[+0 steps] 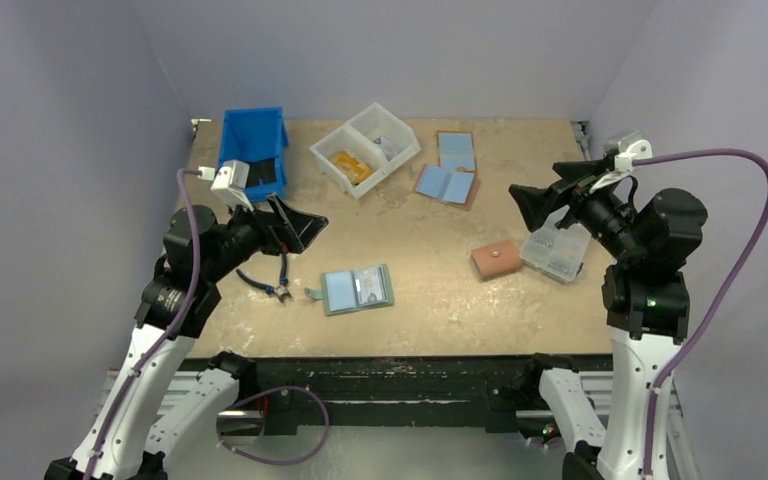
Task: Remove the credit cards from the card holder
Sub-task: Reset both arms
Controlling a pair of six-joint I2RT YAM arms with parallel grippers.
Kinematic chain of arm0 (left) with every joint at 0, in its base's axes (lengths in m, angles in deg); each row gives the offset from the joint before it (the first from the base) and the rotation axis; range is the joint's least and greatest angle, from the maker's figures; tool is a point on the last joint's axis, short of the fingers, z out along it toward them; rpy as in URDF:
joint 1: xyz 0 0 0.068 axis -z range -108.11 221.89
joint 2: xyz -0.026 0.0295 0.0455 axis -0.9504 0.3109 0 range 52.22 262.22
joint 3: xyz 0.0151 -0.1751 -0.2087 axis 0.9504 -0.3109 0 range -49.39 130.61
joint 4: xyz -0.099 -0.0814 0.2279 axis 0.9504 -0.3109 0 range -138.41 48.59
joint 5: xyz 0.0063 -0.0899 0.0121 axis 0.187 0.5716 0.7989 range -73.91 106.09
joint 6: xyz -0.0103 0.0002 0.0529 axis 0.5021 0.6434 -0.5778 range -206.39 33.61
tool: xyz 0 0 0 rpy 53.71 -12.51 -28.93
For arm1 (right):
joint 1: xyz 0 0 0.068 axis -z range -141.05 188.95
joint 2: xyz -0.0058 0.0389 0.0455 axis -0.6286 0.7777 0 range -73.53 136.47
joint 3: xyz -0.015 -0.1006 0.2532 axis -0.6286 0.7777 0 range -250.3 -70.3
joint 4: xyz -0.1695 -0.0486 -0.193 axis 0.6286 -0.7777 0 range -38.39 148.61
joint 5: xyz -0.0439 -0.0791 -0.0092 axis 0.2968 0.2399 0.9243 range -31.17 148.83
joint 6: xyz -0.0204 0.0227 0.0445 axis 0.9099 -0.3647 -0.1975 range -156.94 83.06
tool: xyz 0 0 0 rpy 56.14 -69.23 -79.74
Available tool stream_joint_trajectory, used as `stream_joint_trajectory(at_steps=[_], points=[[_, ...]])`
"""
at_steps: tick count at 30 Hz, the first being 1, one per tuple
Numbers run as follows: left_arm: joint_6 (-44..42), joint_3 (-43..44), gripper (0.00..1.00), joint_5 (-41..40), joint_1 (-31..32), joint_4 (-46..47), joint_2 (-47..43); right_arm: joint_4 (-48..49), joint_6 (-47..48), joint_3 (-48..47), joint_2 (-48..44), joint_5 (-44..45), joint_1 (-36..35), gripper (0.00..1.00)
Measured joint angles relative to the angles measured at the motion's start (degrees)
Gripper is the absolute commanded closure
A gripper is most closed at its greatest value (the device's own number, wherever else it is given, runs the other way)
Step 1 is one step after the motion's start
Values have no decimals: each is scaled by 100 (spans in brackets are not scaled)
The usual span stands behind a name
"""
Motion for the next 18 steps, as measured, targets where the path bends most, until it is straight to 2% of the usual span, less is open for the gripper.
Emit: stream_joint_trajectory(at_steps=[18], points=[[-33, 160, 1, -136, 0, -251, -20, -195, -273, -116, 87, -66, 343, 1]])
